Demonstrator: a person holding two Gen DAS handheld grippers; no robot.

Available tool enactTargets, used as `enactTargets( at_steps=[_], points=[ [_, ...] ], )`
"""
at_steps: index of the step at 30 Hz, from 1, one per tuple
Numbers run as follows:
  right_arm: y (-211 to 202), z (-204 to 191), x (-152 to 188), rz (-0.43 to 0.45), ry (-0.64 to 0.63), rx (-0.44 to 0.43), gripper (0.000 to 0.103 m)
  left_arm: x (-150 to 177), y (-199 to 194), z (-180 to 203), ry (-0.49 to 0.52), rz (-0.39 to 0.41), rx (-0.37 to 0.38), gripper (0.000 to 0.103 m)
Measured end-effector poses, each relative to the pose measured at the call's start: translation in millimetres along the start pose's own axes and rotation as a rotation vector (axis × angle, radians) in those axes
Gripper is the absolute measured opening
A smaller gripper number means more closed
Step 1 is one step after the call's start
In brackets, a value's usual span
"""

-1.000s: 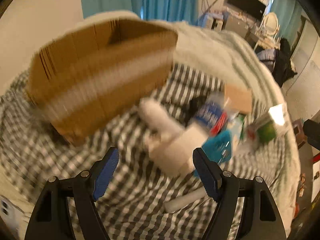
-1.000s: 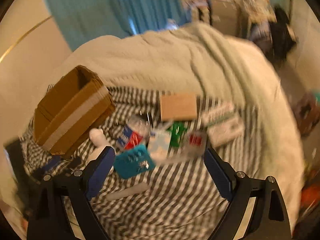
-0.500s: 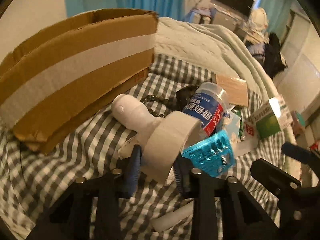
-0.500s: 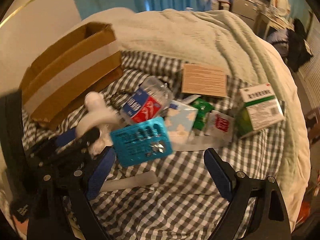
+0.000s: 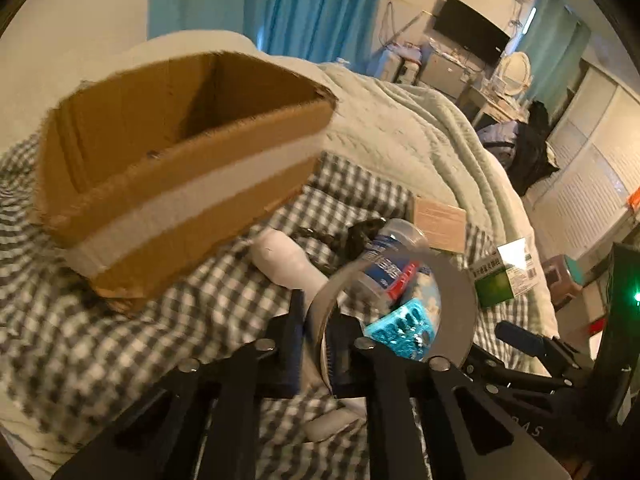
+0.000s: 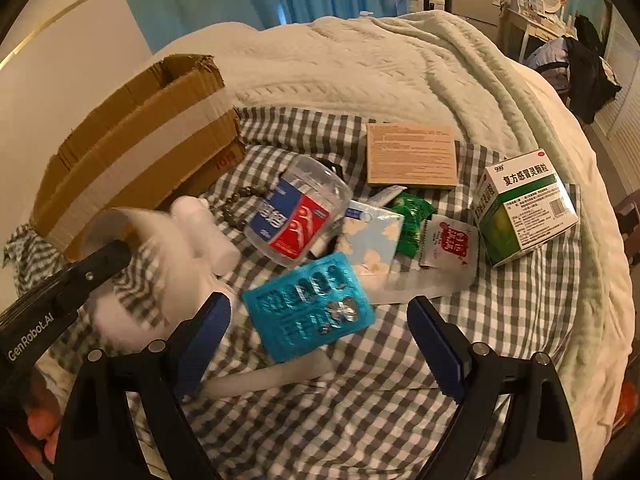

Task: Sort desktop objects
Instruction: 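Grasp the tape roll with the left gripper, then carry the tape roll in the left gripper to the box while the right gripper carries the lace cloth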

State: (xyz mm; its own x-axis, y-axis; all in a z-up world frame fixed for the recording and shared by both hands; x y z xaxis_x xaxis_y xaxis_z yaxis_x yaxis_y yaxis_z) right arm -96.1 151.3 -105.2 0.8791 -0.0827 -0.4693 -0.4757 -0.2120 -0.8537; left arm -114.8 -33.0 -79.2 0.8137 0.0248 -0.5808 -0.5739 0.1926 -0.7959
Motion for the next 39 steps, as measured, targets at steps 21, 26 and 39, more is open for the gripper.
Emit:
enactTargets(
  at_steps=[21, 26, 39],
  points=[
    [89, -68, 86, -0.259, -0.120, -0.057, 0.033, 29, 29, -70, -0.087, -0.107, -0.215, 0.007],
    [55, -60, 64, -0.195, -0.081, -0.074, 0.018, 27, 17, -62, -0.090, -0.091, -0.188, 0.007],
    [-111, -117, -104, 0.076, -0.251, -0.060, 0.018, -118, -110, -57, -0.076, 0.147, -0.120, 0.007]
  ],
)
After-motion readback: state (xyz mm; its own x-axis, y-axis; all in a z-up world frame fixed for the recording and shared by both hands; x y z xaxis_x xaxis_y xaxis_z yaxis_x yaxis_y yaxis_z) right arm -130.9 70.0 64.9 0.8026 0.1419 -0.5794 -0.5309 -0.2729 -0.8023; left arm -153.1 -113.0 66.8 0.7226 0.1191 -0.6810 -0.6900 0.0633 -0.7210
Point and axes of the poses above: each gripper's, at about its wrist camera, not at the fingertips, and y roughly the way its jaws point, z to its right, x to its underside, the point moved 6 cm from there along y, roughly the way its jaws point, and after that the axes turned 2 degrees about y, right-handed, at the moved point
